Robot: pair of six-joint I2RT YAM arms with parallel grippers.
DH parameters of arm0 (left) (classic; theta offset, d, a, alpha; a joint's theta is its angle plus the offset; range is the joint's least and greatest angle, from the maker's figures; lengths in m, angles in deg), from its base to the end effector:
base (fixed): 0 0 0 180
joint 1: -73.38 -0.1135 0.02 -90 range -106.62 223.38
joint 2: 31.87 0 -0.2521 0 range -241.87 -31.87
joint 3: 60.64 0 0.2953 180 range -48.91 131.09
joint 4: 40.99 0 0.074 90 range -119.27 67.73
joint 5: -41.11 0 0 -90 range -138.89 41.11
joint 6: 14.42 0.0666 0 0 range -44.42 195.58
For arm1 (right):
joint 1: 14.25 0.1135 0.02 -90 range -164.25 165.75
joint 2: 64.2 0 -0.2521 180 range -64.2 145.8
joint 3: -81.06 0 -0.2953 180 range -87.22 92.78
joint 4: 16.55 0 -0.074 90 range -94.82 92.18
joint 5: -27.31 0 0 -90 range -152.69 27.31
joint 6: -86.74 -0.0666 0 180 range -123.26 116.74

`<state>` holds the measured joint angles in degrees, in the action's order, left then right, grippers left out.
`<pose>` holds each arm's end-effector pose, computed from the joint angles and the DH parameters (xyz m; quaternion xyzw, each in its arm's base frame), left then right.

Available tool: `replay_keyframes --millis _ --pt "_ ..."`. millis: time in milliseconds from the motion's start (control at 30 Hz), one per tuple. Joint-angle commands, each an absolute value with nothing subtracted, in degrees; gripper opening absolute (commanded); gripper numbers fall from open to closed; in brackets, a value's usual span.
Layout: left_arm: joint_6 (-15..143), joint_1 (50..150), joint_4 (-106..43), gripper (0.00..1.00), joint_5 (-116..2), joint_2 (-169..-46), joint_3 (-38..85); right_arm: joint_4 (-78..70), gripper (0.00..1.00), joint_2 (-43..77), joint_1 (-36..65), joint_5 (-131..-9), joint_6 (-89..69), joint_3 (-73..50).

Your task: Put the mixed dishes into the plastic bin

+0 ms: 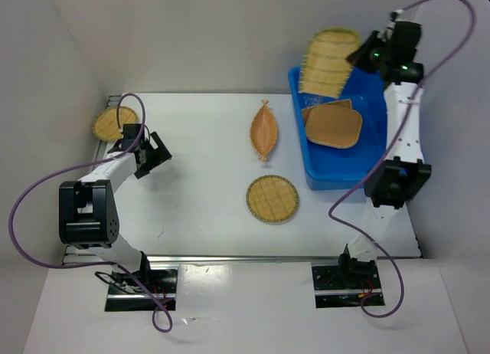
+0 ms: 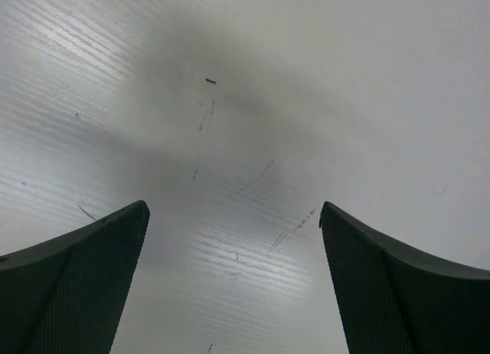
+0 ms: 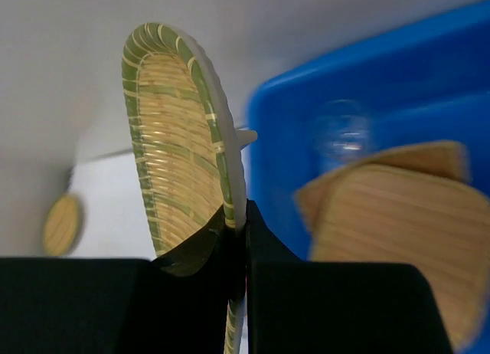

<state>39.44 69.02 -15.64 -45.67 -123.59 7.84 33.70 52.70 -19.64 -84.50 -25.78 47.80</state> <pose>0.3904 0.0335 0.1436 -0.3330 0.8738 -0.0715 0.3471 0.5175 -0.0240 0.4379 0.0897 0.8086 0.2371 0.5310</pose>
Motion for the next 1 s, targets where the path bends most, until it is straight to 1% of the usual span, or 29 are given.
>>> replay_keyframes --millis 0,33,133,300,600,800,833,900,967 --pt "40.86 69.07 -15.56 1.00 -47.57 -122.13 8.13 37.18 0.01 46.99 -23.71 -75.02 -23.31 39.63" --pt "40.87 69.07 -15.56 1.00 -47.57 -122.13 8.13 37.19 0.01 45.94 -24.96 -74.22 -23.30 36.04" --pt "41.92 69.07 -15.03 1.00 -48.10 -122.13 9.97 37.71 0.01 43.82 -27.43 -69.14 -22.16 31.19" --pt "42.54 69.07 -13.89 1.00 -48.72 -122.13 12.35 38.24 0.01 46.79 -28.14 -65.95 -22.16 28.10" --pt "44.82 69.07 -11.70 1.00 -47.57 -121.61 14.10 35.08 0.01 55.06 -28.66 -65.07 -24.44 29.68" --pt "44.82 69.07 -11.69 1.00 -47.05 -120.38 14.10 36.22 0.02 62.61 -28.66 -64.45 -24.97 38.02" --pt "44.82 69.07 -11.69 1.00 -47.05 -120.37 14.10 36.83 0.07 63.41 -28.66 -65.41 -24.97 39.59" --pt "44.82 69.07 -12.21 1.00 -47.05 -119.76 14.10 37.54 0.34 64.55 -28.66 -66.21 -25.59 40.22" --pt "45.34 69.07 -12.22 1.00 -47.05 -119.76 14.10 37.54 0.43 64.56 -28.66 -66.21 -25.59 40.22"
